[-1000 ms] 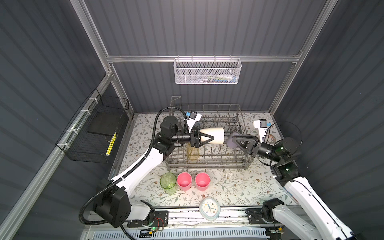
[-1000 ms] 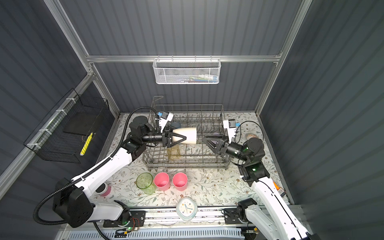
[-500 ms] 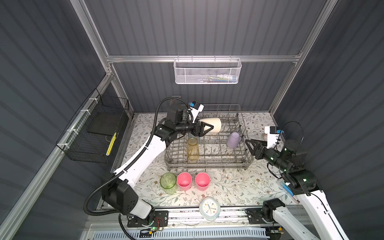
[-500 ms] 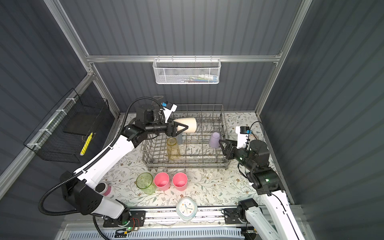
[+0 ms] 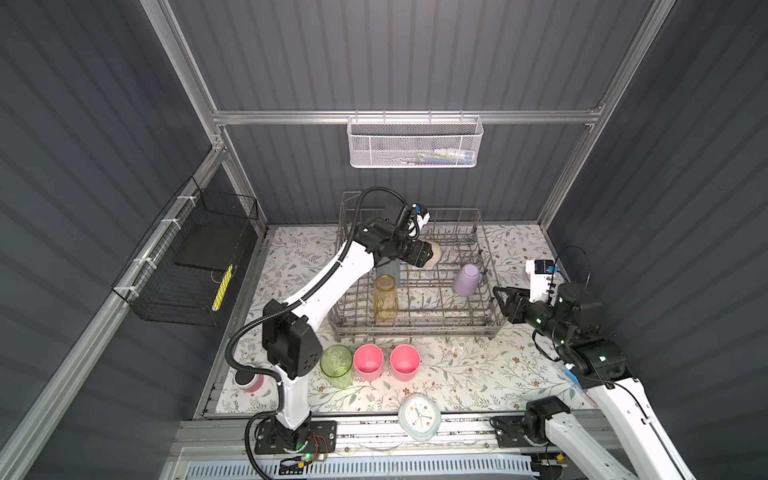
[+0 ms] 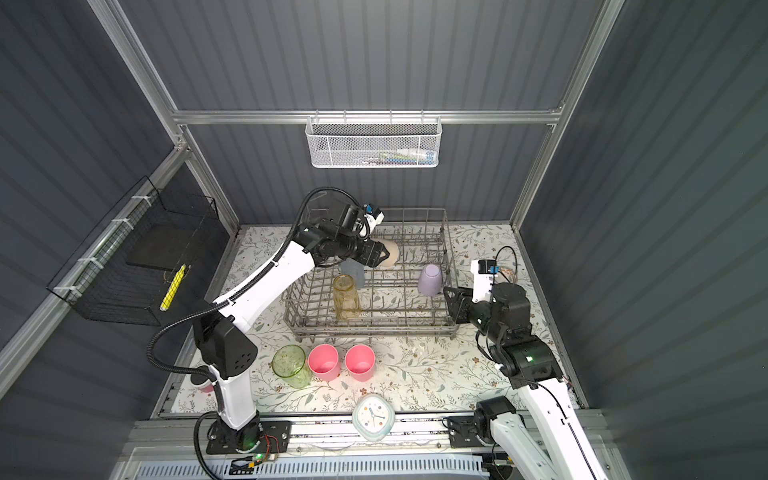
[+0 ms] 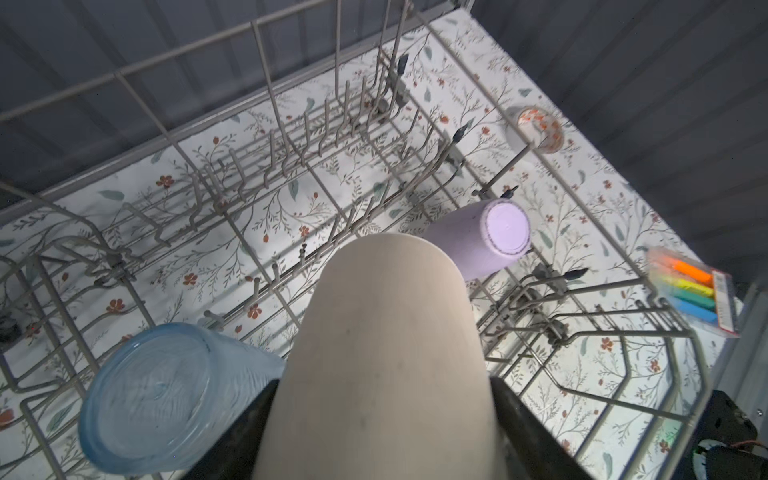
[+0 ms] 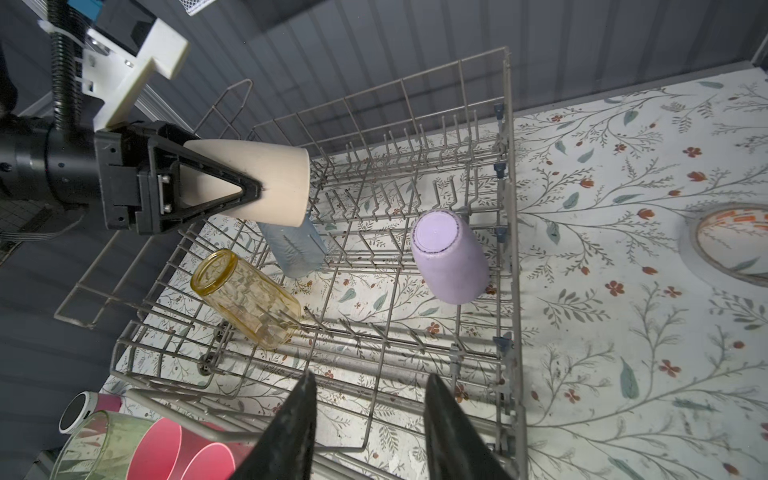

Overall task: Load the cups into the dish rack
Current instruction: 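Rotate the beige cup upright with the left gripper and lower it into the rack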

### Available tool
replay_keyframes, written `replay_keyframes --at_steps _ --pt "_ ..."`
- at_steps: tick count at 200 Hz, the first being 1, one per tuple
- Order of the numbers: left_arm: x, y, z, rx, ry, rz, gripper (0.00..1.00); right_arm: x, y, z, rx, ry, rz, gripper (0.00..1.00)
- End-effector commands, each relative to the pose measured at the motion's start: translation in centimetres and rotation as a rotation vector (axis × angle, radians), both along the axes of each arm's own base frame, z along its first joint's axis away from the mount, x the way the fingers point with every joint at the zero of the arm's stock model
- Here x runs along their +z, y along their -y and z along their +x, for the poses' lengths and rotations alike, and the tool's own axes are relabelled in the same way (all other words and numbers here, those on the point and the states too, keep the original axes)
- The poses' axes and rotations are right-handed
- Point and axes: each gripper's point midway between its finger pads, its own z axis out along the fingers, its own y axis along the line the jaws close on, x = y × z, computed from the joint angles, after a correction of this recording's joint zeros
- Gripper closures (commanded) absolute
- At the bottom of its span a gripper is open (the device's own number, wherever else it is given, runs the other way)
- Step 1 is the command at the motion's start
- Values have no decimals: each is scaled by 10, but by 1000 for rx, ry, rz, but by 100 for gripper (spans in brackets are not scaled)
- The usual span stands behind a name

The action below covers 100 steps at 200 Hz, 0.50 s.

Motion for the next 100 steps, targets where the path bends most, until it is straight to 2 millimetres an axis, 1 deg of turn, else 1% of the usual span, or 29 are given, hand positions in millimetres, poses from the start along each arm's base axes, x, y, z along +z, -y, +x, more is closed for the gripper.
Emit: replay_keyframes --at_steps 1,34,100 --pt "-10 -10 0 20 -14 105 36 -8 6 -1 -15 -8 -36 56" --pt "-31 -4 4 21 -36 175 35 -12 7 1 -16 -17 -44 56" --pt "-52 7 7 -3 -72 190 35 -21 7 5 -14 -41 -31 56"
